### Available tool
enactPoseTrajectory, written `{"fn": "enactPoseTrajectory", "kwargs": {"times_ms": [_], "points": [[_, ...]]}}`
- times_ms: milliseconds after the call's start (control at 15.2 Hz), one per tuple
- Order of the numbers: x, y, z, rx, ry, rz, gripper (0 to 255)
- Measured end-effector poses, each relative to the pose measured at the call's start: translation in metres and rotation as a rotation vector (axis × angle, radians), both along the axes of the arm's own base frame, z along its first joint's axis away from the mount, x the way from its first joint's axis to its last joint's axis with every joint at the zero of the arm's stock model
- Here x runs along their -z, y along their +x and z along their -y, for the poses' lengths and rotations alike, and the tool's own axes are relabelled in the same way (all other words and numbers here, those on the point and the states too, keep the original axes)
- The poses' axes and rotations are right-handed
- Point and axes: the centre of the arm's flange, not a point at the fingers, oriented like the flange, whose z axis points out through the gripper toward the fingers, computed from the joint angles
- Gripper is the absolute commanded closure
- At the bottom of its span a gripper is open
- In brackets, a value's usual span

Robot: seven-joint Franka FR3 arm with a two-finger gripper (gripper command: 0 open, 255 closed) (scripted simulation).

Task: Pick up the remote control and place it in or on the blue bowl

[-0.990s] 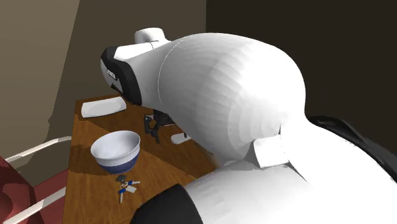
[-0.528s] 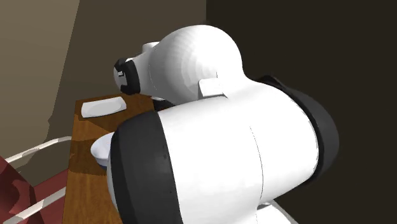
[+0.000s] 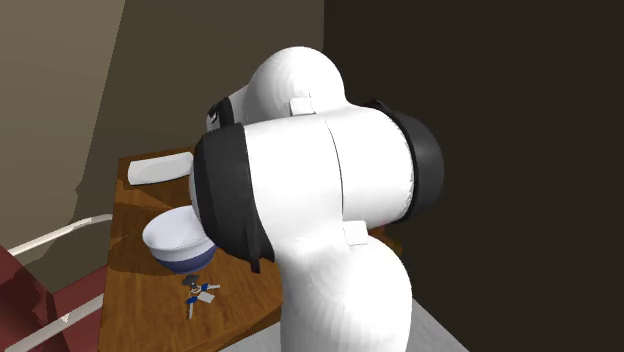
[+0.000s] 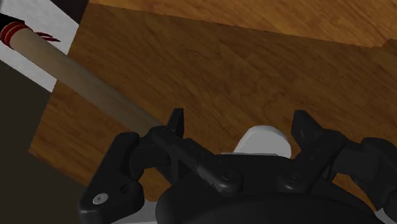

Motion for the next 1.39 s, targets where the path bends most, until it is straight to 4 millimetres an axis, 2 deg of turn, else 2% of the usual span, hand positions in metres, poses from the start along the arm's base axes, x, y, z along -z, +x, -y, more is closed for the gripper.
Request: {"fn": "enactPoseTrajectory", "kwargs": {"times_ms": [330, 792, 924, 1386], "points": [[0.028, 0.046, 0.041, 0.207, 0.007, 0.028, 0], [0.060, 0.091, 0.112, 0.495, 0.018, 0.067, 0], [0.071, 0.093, 0.120, 0.527, 0.019, 0.070, 0], [0.104, 0.094, 0.121, 0.538, 0.019, 0.072, 0]]}}
